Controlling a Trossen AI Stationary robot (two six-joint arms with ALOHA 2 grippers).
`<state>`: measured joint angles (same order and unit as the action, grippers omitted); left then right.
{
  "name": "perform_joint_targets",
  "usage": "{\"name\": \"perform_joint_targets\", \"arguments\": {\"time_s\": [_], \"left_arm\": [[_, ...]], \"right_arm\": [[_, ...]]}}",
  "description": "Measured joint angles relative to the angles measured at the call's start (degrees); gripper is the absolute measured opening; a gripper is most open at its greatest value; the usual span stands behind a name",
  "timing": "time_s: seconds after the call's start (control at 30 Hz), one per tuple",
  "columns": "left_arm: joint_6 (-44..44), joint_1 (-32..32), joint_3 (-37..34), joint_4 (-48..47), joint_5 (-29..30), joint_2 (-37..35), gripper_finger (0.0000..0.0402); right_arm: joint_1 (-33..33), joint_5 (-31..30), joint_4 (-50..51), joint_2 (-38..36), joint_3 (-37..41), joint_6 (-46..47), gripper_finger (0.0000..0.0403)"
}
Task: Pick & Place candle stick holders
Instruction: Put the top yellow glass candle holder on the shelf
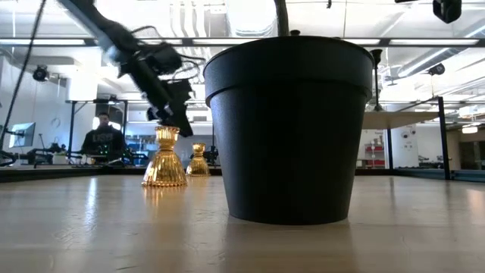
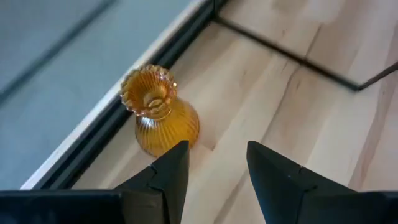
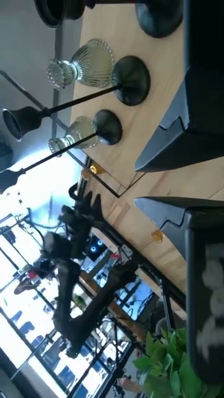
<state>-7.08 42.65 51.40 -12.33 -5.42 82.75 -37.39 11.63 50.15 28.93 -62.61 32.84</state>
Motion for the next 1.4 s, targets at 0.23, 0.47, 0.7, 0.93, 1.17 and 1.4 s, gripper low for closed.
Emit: {"name": "perform_joint_targets", "arguments": {"time_s": [0.23, 0.47, 0.7, 0.93, 1.17, 1.4], "left_arm": [[1.3, 0.0, -18.5, 34.7, 0.1, -3.9, 0.0165], [2.7, 0.0, -22.8, 44.2, 4.5, 2.0, 0.0165], [2.9, 0.0, -19.3, 46.5, 7.6, 8.2, 0.0165], [2.7, 0.8, -14.1, 46.4, 8.4, 15.0, 0.0165], [3.3, 0.9, -10.5, 46.5, 7.9, 18.8, 0.0165], [7.0, 1.3, -10.3, 50.7, 7.4, 18.4, 0.0165]], "right_arm": [[0.0, -6.5, -2.3, 0.0, 0.0, -5.0, 0.0075], [0.0, -9.7, -6.2, 0.5, 0.0, -10.8, 0.0077], [0.0, -12.5, -6.2, 0.6, 0.0, -10.8, 0.0065], [0.0, -13.3, -6.1, 0.6, 0.0, -10.8, 0.0068], [0.0, -13.3, -6.1, 0.6, 0.0, -10.4, 0.0075], [0.0, -13.7, -6.1, 0.6, 0.0, -10.6, 0.0065]]}}
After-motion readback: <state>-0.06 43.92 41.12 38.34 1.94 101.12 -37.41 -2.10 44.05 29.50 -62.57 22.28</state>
